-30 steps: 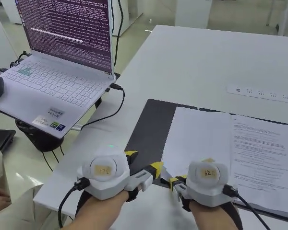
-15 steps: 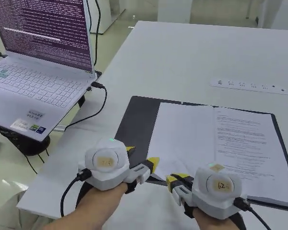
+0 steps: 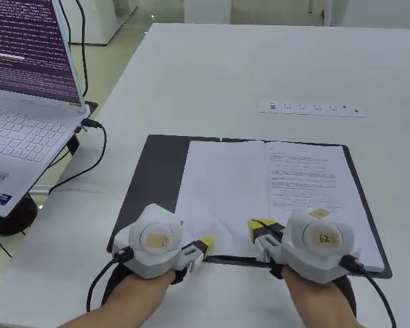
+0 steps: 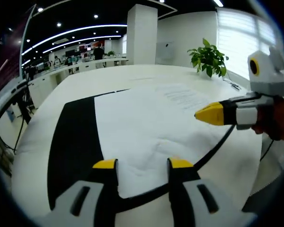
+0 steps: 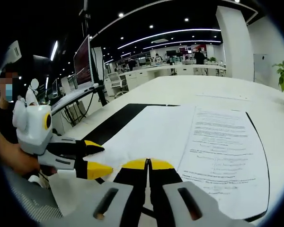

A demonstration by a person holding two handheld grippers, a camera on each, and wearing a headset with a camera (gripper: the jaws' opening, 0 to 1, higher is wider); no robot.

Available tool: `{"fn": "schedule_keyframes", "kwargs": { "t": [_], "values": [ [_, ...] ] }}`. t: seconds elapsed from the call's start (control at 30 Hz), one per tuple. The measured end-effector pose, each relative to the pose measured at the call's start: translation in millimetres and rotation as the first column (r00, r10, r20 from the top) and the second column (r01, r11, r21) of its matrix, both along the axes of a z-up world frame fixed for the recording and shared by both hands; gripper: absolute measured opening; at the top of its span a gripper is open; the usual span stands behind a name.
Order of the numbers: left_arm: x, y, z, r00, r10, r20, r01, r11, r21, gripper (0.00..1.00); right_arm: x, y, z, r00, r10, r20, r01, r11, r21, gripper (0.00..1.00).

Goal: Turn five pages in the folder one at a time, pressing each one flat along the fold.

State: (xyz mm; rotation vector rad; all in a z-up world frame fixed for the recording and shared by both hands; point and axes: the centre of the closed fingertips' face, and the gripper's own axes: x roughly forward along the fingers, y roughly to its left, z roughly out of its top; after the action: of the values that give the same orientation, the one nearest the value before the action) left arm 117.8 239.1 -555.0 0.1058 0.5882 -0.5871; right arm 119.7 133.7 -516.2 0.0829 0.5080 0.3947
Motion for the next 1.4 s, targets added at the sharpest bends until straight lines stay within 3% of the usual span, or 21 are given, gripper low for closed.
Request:
{"fn": "schedule_keyframes", "kwargs": {
  "t": [0.03,0.07,0.2,0.57,0.77,1.4],
  "values": [
    [0.0,2.6,-2.2,1.000,0.007,0.002,-0.007,1.000,0.014,0.41,6.5,-4.5,0.8,1.000,-0.008,0.008,0.008,1.000,0.010,0.00],
    [0.1,3.2,-0.9,1.000,0.006,0.024,-0.006,1.000,0.016,0.40,10.9,-7.2,0.3,1.000,-0.011,0.009,0.011,1.000,0.009,0.00],
    [-0.8,3.0,-1.3,0.999,0.008,0.041,-0.009,1.000,0.021,0.40,30.5,-19.1,-4.0,1.000,-0.020,0.015,0.020,1.000,-0.003,0.00],
    [-0.4,4.8,-0.6,0.996,0.021,0.081,-0.020,1.000,-0.016,0.41,65.9,-30.1,-20.2,0.999,-0.051,0.002,0.051,0.999,0.017,0.00],
    [0.1,5.1,-1.0,0.996,0.020,0.092,-0.018,0.999,-0.027,0.40,83.2,-32.4,-26.7,0.997,-0.071,-0.001,0.071,0.997,0.030,0.00],
    [1.2,5.8,-1.7,0.995,0.025,0.100,-0.021,0.999,-0.039,0.40,125.9,-38.0,-23.0,0.995,-0.101,0.022,0.100,0.994,0.040,0.00]
  ]
}}
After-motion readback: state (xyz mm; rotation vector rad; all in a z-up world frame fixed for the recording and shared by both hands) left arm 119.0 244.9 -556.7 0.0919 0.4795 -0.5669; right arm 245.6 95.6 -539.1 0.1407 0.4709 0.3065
